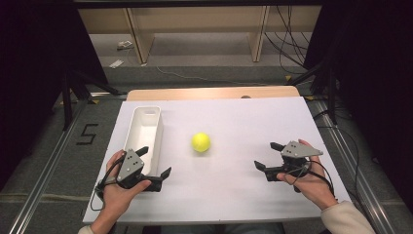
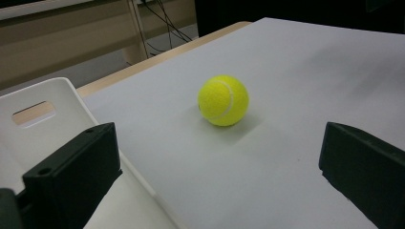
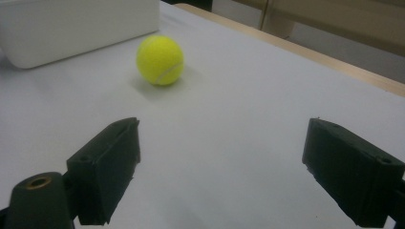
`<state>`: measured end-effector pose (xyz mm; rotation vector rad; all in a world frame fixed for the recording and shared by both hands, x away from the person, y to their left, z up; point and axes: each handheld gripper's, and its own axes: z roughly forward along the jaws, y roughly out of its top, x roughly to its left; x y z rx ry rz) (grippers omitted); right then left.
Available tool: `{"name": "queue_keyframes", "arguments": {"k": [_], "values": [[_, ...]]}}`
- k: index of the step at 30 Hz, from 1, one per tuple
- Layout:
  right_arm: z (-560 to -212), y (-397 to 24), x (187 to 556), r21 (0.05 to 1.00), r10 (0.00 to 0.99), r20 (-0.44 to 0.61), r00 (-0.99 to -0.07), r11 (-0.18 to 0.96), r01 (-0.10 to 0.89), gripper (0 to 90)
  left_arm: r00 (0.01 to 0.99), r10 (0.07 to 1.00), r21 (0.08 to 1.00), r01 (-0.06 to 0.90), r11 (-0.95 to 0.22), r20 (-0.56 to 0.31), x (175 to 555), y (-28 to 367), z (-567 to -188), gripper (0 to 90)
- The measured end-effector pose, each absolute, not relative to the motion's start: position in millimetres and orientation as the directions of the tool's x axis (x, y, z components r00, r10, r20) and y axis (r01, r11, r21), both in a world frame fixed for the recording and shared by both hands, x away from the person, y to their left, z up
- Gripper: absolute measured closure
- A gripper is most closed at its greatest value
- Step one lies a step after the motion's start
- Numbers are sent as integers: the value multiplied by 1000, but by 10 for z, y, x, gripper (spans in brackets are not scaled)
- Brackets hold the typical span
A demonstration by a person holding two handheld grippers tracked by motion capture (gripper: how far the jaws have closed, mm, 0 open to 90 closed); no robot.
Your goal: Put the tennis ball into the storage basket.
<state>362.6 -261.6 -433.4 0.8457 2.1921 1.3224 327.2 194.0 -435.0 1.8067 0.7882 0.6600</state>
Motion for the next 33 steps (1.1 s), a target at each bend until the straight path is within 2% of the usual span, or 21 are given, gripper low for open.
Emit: {"name": "queue_keyframes", "arguments": {"k": [33], "values": [[-4338,-2366,3799,893,689,-68,-721,364,264,154,641,763,939,207,-273,80,3268,1916,-4344,0]]}}
